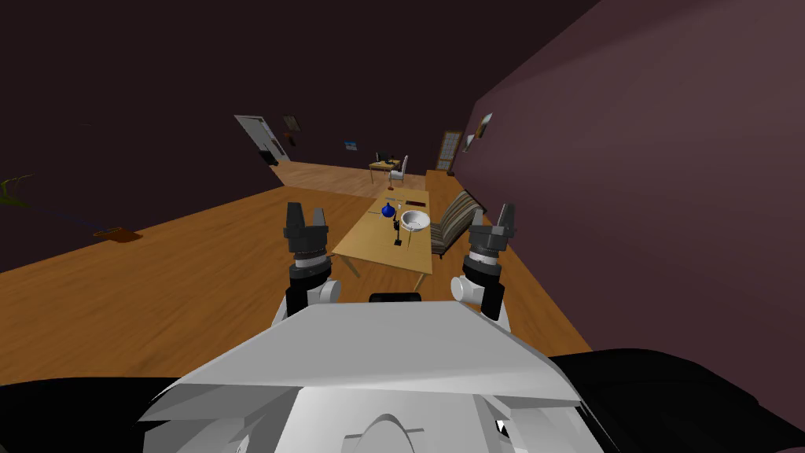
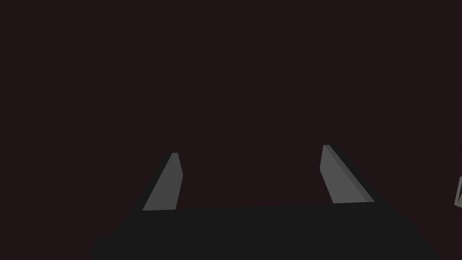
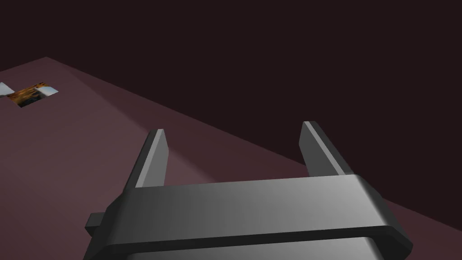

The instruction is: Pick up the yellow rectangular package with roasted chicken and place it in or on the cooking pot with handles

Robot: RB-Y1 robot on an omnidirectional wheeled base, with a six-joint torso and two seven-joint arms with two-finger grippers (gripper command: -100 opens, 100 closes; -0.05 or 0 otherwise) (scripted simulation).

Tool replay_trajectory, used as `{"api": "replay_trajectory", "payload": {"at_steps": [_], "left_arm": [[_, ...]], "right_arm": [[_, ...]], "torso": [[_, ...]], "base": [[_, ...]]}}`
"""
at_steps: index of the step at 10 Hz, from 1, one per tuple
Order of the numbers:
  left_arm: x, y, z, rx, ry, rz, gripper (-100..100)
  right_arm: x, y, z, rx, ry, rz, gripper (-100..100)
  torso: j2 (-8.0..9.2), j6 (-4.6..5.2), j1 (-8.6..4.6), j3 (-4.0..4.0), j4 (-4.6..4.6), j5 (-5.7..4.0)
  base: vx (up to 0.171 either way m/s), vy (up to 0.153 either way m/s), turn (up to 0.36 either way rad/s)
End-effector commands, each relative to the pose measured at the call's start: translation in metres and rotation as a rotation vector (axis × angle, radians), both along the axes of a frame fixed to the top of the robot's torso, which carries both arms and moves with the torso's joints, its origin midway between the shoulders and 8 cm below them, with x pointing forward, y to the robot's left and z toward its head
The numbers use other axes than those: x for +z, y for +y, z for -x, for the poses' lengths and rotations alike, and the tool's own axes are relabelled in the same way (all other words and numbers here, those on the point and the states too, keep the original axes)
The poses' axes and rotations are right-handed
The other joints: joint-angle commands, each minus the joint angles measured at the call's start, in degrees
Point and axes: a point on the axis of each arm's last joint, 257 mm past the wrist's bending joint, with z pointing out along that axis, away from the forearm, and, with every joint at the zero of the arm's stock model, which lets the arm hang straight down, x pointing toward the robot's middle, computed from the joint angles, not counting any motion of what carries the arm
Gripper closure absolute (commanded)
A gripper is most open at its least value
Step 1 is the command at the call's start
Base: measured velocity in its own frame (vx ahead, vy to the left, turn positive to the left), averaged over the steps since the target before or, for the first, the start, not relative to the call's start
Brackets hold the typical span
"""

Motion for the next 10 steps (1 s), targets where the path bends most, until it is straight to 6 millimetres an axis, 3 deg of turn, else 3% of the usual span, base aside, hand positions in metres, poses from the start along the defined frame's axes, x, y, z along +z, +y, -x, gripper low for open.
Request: {"api": "replay_trajectory", "payload": {"at_steps": [1, 5, 10], "left_arm": [[0.0, 0.0, 0.0, 0.0, 0.0, 0.0, 0], [0.0, 0.0, 0.0, 0.0, 0.0, 0.0, 0], [0.0, 0.0, 0.0, 0.0, 0.0, 0.0, 0]], "right_arm": [[-0.005, -0.001, -0.003, -0.002, 0.016, 0.028, -100], [-0.034, -0.018, -0.015, -0.058, 0.09, 0.121, -100], [-0.081, -0.067, -0.022, -0.203, 0.197, 0.218, -100]], "torso": [[0.0, 0.0, 0.0, 0.0, 0.0, 0.0], [0.07, -0.01, 0.3, 0.04, 0.01, 0.06], [0.09, 0.02, 0.37, 0.05, 0.02, 0.09]], "base": [[-0.007, 0.025, 0.085], [-0.019, 0.074, 0.135], [-0.022, 0.117, 0.19]]}}
